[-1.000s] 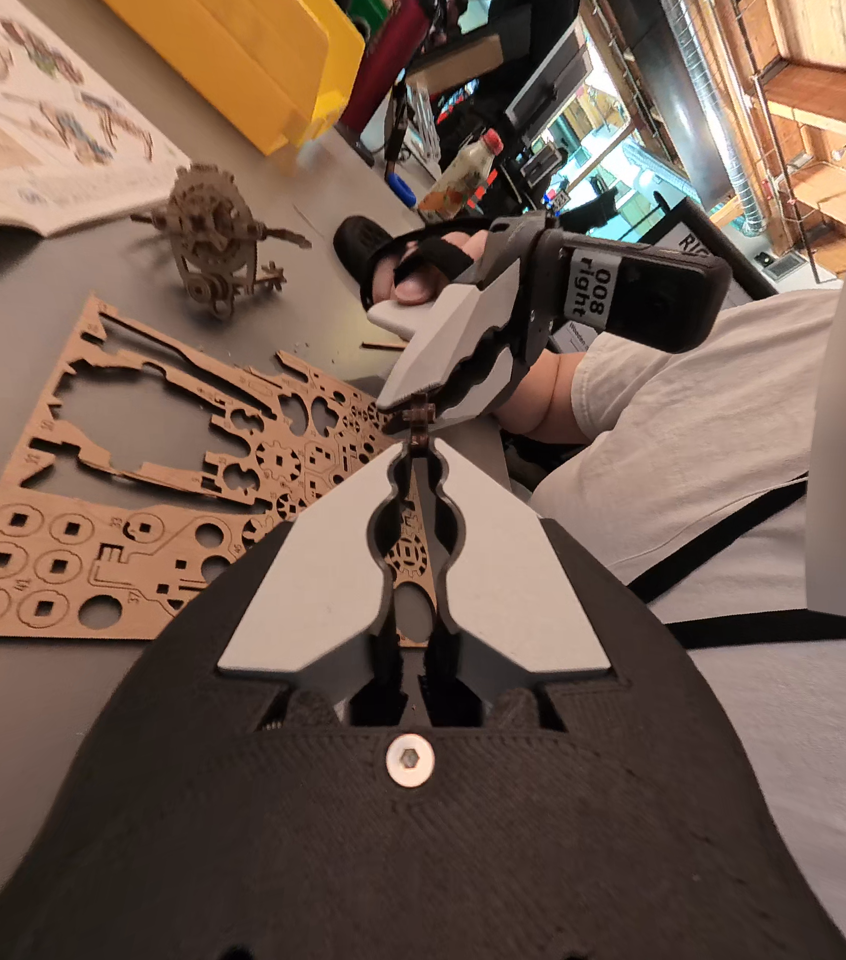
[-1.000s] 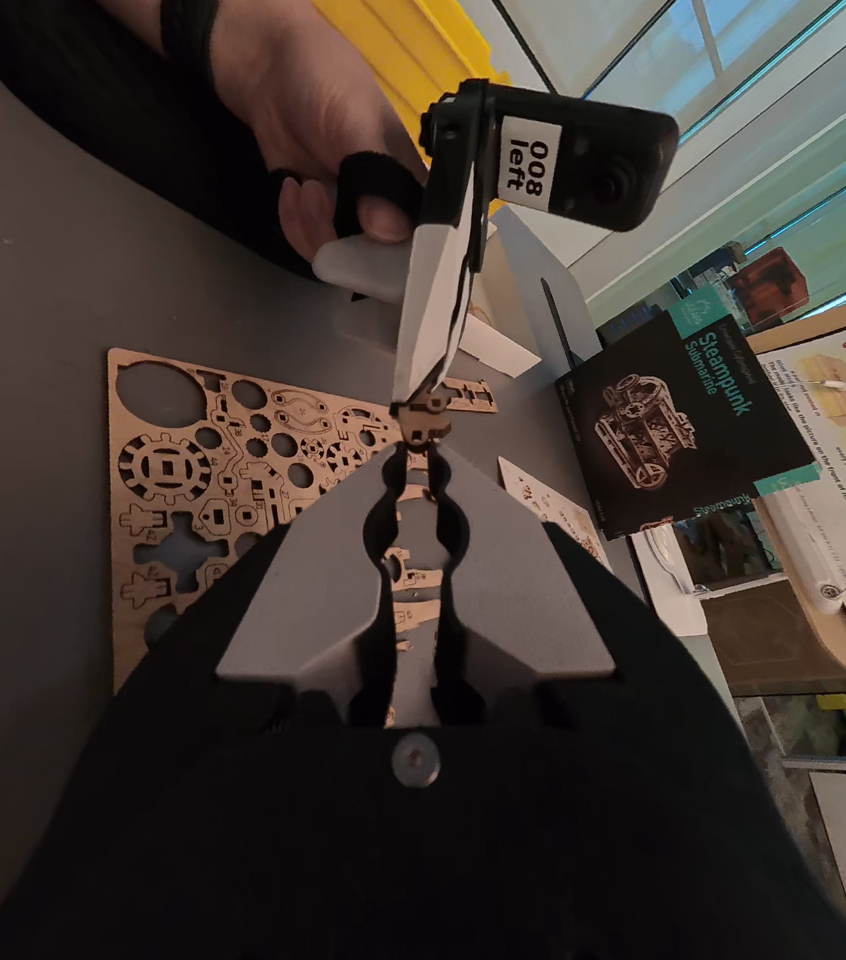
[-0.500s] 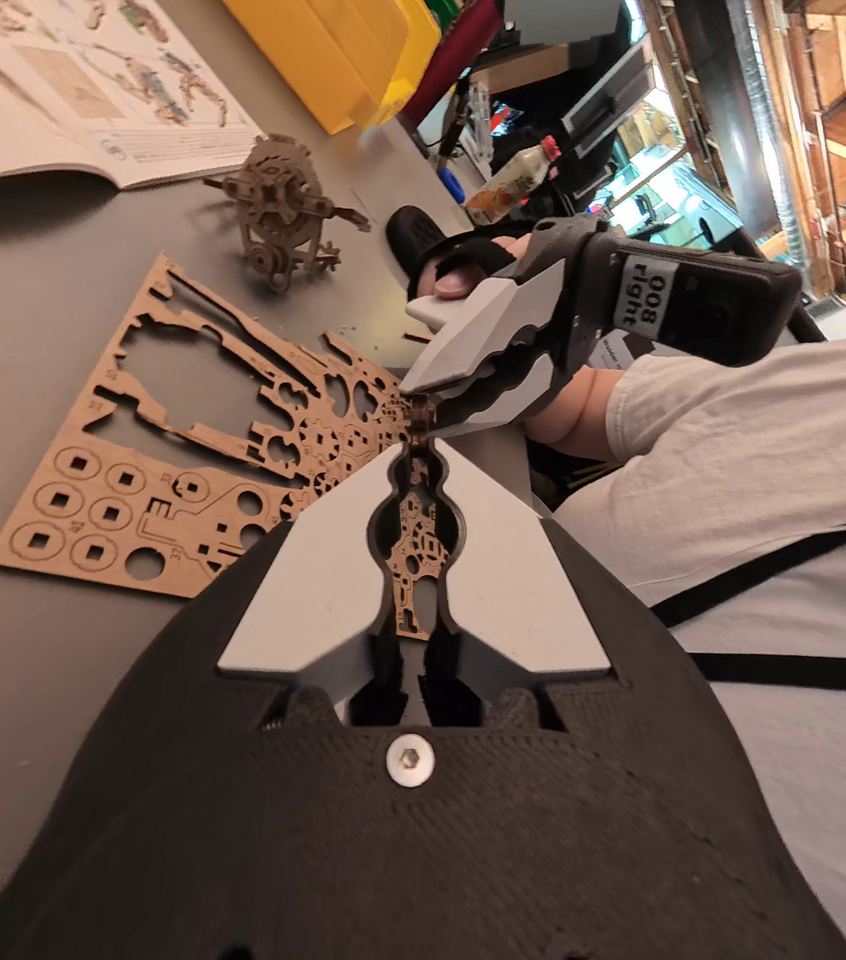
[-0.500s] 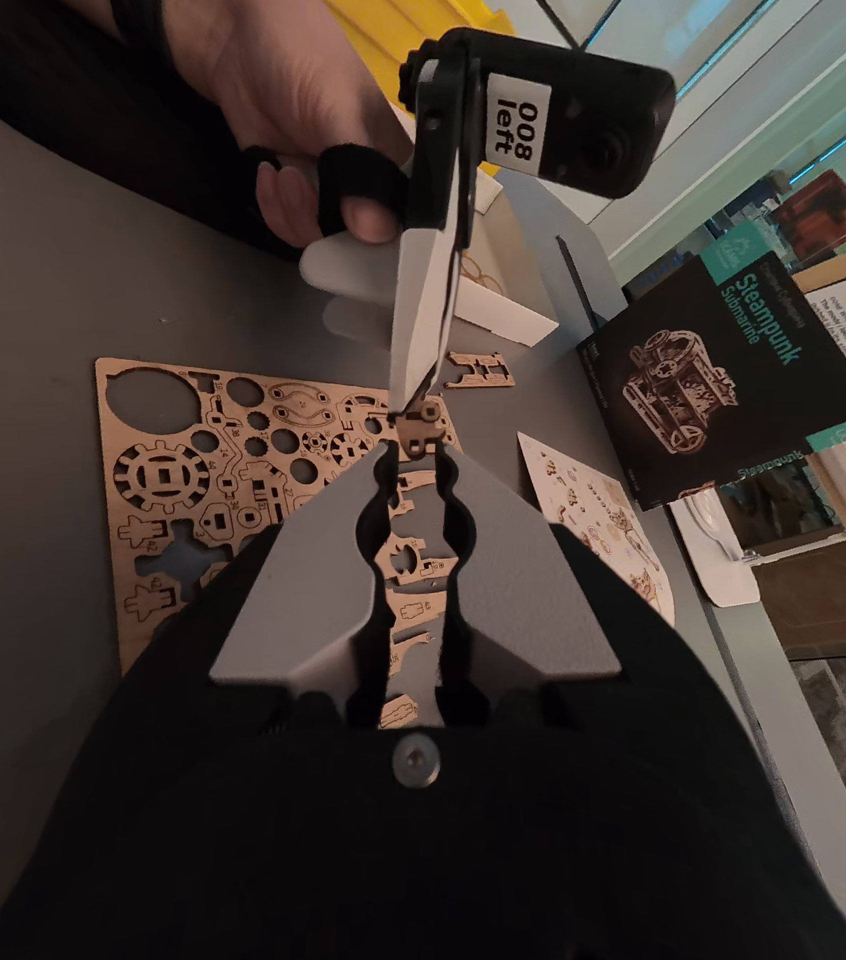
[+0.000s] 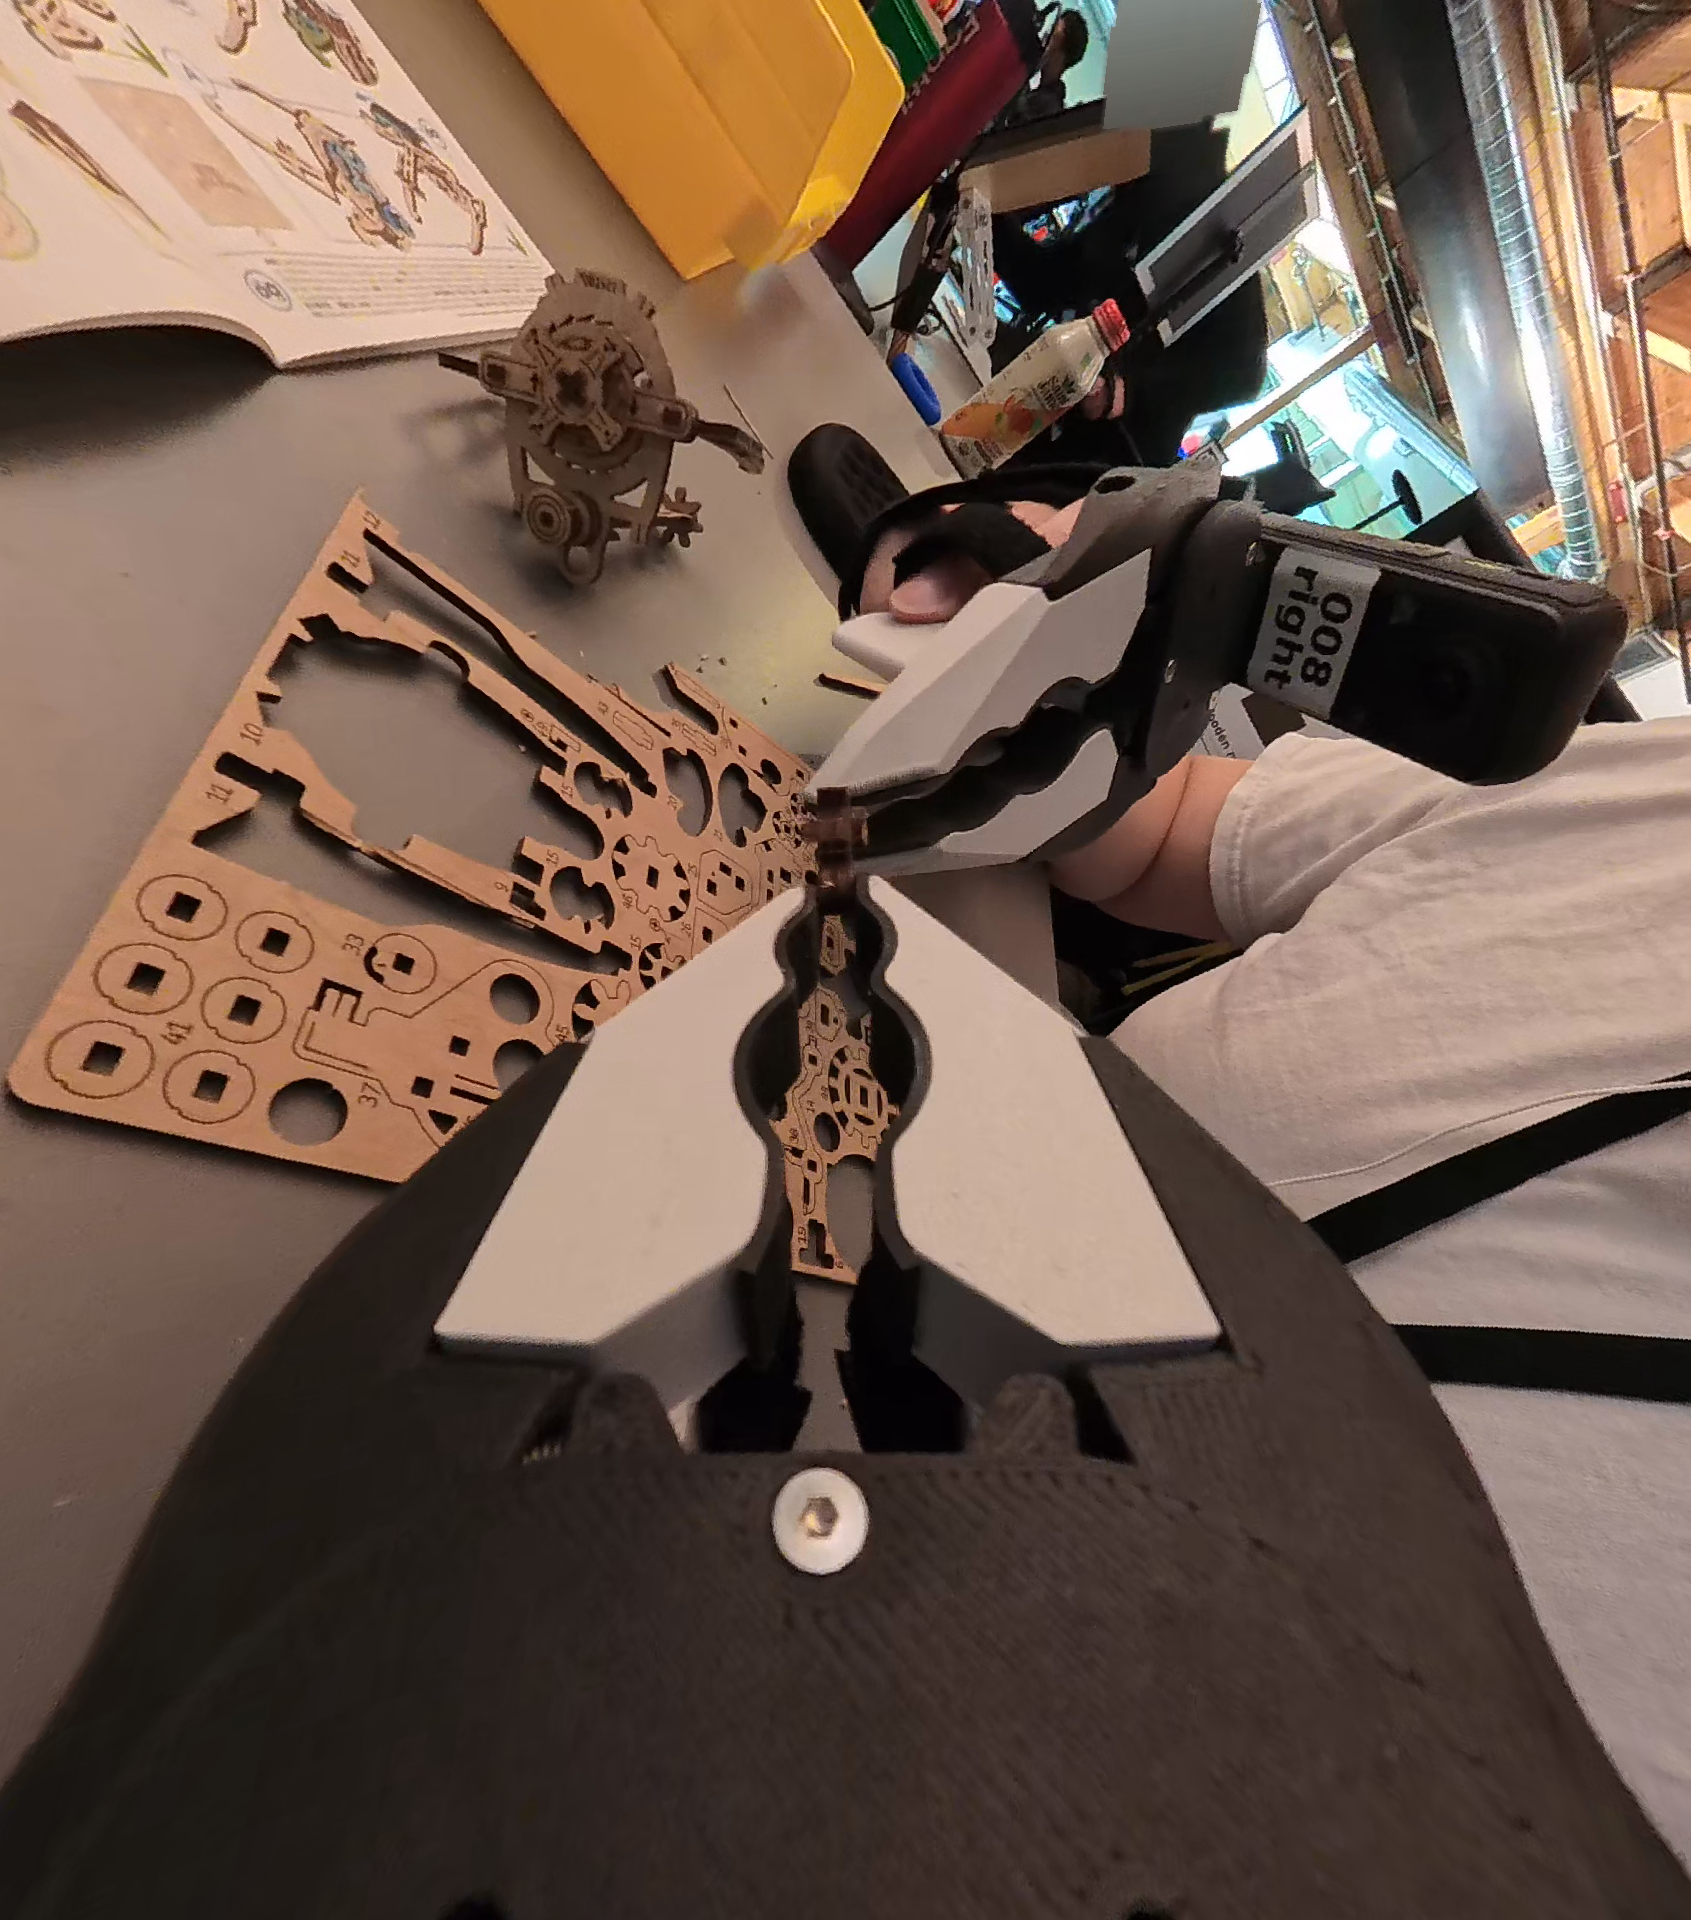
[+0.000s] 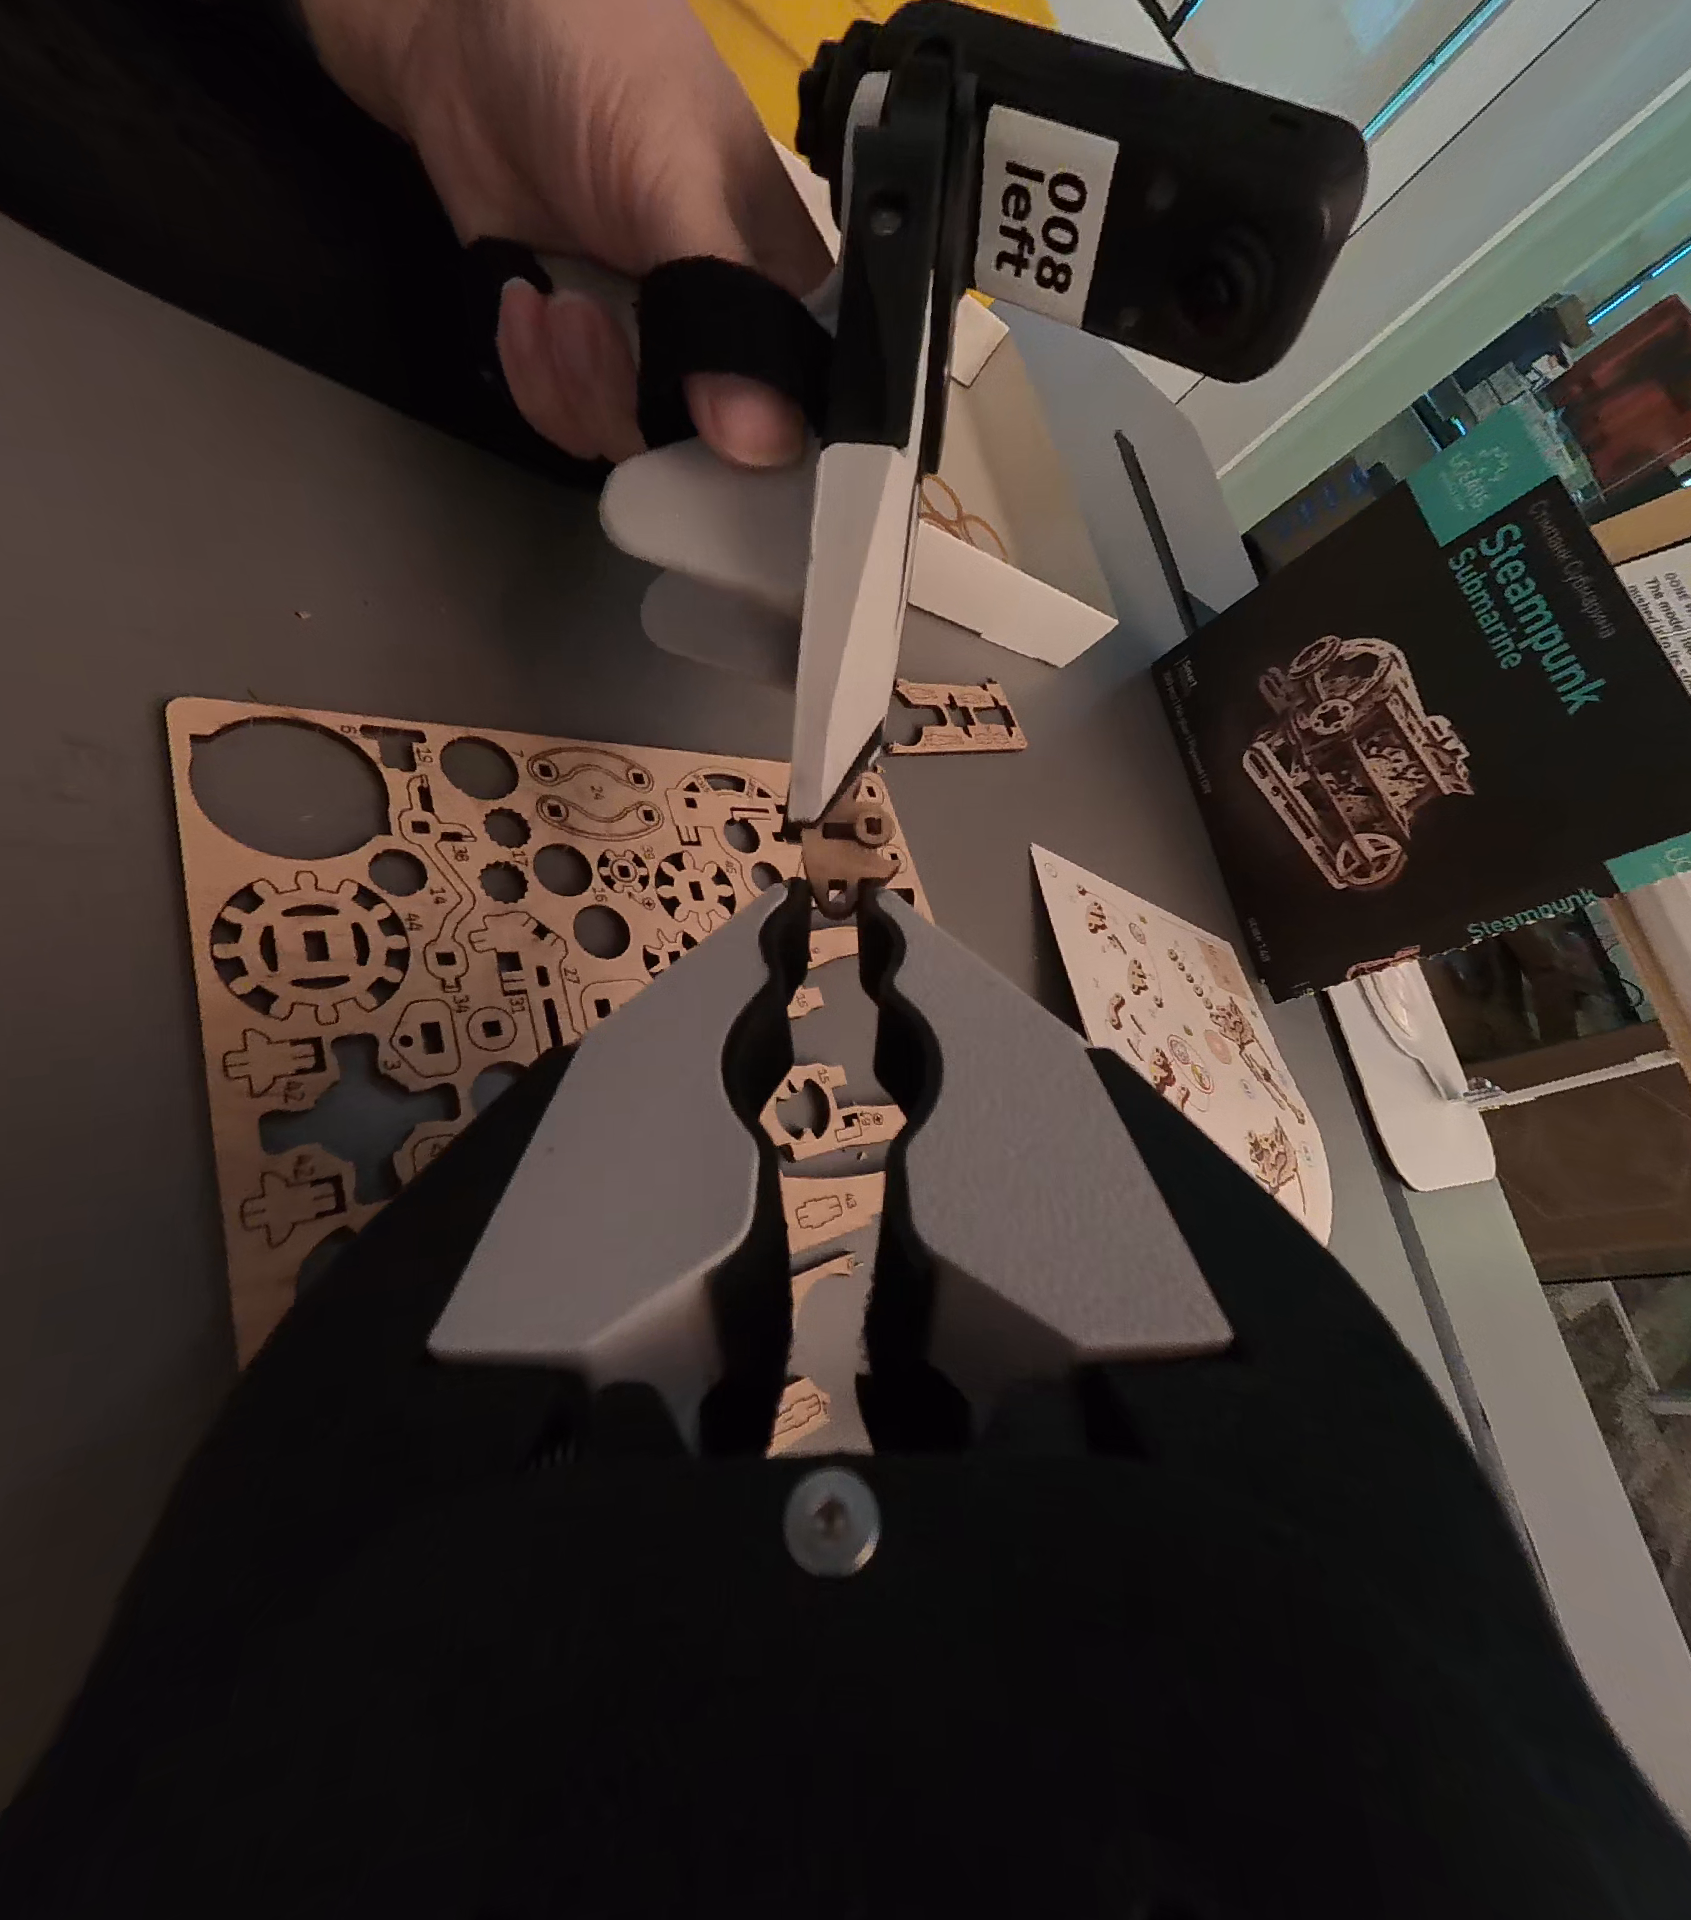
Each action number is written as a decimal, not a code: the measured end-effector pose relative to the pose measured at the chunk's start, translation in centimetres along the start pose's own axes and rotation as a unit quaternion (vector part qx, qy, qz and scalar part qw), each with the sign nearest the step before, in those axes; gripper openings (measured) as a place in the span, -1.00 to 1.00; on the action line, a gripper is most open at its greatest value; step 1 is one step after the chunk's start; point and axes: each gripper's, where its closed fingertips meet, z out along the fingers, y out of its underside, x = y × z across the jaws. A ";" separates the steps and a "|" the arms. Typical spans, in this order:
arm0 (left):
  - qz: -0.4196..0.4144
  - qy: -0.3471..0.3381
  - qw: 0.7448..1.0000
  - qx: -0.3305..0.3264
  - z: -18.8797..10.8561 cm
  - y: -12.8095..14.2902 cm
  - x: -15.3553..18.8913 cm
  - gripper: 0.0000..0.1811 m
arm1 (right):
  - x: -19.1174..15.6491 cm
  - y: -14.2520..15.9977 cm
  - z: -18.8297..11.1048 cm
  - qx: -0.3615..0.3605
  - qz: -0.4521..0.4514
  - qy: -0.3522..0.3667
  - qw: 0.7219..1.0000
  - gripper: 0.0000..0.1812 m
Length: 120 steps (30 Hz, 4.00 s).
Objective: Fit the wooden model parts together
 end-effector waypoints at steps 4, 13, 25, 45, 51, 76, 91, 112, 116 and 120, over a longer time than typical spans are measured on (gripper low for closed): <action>0.037 0.001 0.999 -0.007 -0.1 -0.1 0.3 -0.91 | 0.0 0.0 -0.1 0.002 -0.001 0.001 1.000 -0.92; 0.281 -0.127 0.951 -0.015 -1.6 -1.1 -0.4 -0.63 | 0.3 0.2 -0.5 0.009 0.044 -0.012 0.999 -0.92; 0.416 -0.197 0.886 -0.052 -0.8 -0.2 -1.1 -0.77 | -0.2 -0.1 -0.4 0.017 0.070 -0.034 0.997 -0.92; 0.344 -0.303 0.859 0.227 -14.3 -2.0 8.9 -0.34 | -7.2 -2.9 7.0 -0.110 0.119 -0.129 0.978 -0.92; 0.317 -0.299 0.868 0.239 -15.6 -1.0 9.9 -0.34 | -7.7 -2.8 7.0 -0.112 0.135 -0.139 0.975 -0.92; 0.303 -0.292 0.878 0.230 -14.8 -0.8 11.0 -0.34 | -7.5 -2.7 7.0 -0.094 0.174 -0.150 0.969 -0.89; 0.304 -0.296 0.878 0.222 -14.5 -0.9 11.2 -0.35 | -7.5 -2.6 6.7 -0.092 0.193 -0.150 0.965 -0.75; 0.315 -0.243 0.882 0.251 -13.2 -3.5 8.0 -0.34 | -4.4 -2.9 3.1 -0.043 0.206 -0.107 0.972 -0.57; 0.354 -0.233 0.876 0.230 -12.2 -5.9 6.7 -0.30 | -2.3 -3.7 1.0 0.007 0.196 -0.063 0.978 -0.56; 0.398 -0.217 0.867 0.206 -10.4 -7.9 5.4 -0.18 | 2.3 -4.5 -3.2 0.107 0.225 -0.003 0.968 -0.55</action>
